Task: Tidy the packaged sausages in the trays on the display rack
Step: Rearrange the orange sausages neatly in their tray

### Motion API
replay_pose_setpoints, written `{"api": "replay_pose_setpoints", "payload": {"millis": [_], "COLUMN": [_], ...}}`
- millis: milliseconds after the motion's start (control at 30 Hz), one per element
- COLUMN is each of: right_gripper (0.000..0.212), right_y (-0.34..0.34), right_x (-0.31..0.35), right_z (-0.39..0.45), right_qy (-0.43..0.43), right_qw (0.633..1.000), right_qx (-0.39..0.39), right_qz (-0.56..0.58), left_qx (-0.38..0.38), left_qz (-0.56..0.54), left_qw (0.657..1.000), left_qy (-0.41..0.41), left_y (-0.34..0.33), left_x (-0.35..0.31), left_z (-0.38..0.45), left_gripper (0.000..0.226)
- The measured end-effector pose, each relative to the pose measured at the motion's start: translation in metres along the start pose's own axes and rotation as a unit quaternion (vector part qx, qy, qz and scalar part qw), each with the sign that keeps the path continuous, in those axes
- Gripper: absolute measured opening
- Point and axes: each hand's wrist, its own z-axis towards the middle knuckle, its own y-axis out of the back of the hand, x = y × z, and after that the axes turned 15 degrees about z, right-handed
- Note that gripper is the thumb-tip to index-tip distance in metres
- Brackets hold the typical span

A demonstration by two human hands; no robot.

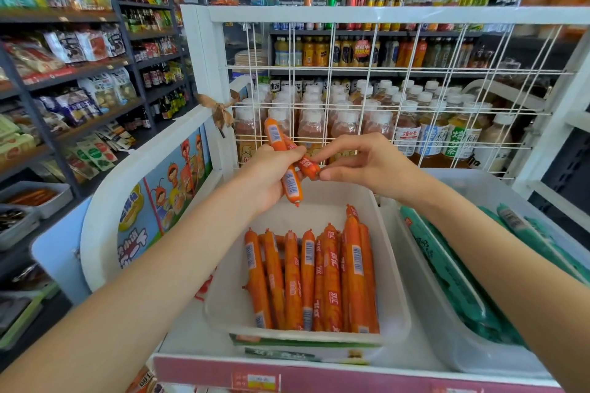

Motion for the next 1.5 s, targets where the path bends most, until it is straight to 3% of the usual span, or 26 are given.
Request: {"api": "replay_pose_setpoints", "payload": {"millis": [433,500,567,667,833,933,1000,1133,1233,1333,1433,1500], "right_gripper": [0.025,0.030,0.047,0.059,0.040,0.020,0.023,0.054,0.054,0.039,0.034,0.038], "right_y": [0.000,-0.003,-0.014,-0.027,-0.021,-0.005,0.004,0.003,-0.001,-0.006,-0.016,-0.023], "right_x": [0.004,0.007,0.008,0.003,-0.002,-0.007,-0.014,-0.035,-0.040,-0.042,-0.044,-0.039], "right_z": [-0.001,-0.002,-0.003,-0.002,0.001,0.000,0.001,0.001,0.002,0.005,0.010,0.013], "right_qy": [-0.010,-0.027,-0.033,0.018,0.025,-0.021,-0.069,-0.223,-0.237,-0.249,-0.225,-0.218], "right_qw": [0.998,0.999,0.997,0.982,0.983,0.987,0.985,0.972,0.970,0.961,0.928,0.900], "right_qx": [-0.003,0.015,0.025,0.007,0.020,0.035,0.014,-0.003,0.000,0.087,0.171,0.203], "right_qz": [0.068,0.027,-0.067,-0.190,-0.181,-0.158,-0.157,-0.080,0.055,-0.078,-0.242,-0.318], "left_qx": [0.000,0.004,0.000,-0.003,0.001,0.017,0.067,0.146,0.237,0.247,0.185,0.187], "left_qz": [-0.014,-0.034,-0.056,-0.070,-0.038,0.078,0.145,0.263,0.304,0.416,0.591,0.650], "left_qw": [1.000,0.999,0.998,0.997,0.999,0.997,0.987,0.954,0.923,0.875,0.782,0.733], "left_qy": [0.008,0.012,0.014,0.014,0.014,-0.005,0.001,-0.003,-0.006,-0.015,-0.065,-0.076], "left_y": [-0.002,-0.001,0.001,0.000,0.002,0.005,0.005,-0.003,-0.007,0.001,0.020,0.031], "left_x": [-0.004,-0.004,-0.003,-0.001,0.004,0.016,0.026,0.045,0.053,0.048,0.038,0.035], "left_z": [-0.001,0.000,0.003,0.005,0.006,0.003,-0.004,-0.021,-0.028,-0.018,0.003,0.011], "left_gripper": [0.004,0.003,0.007,0.019,0.006,0.006,0.013,0.050,0.076,0.056,0.041,0.042]}}
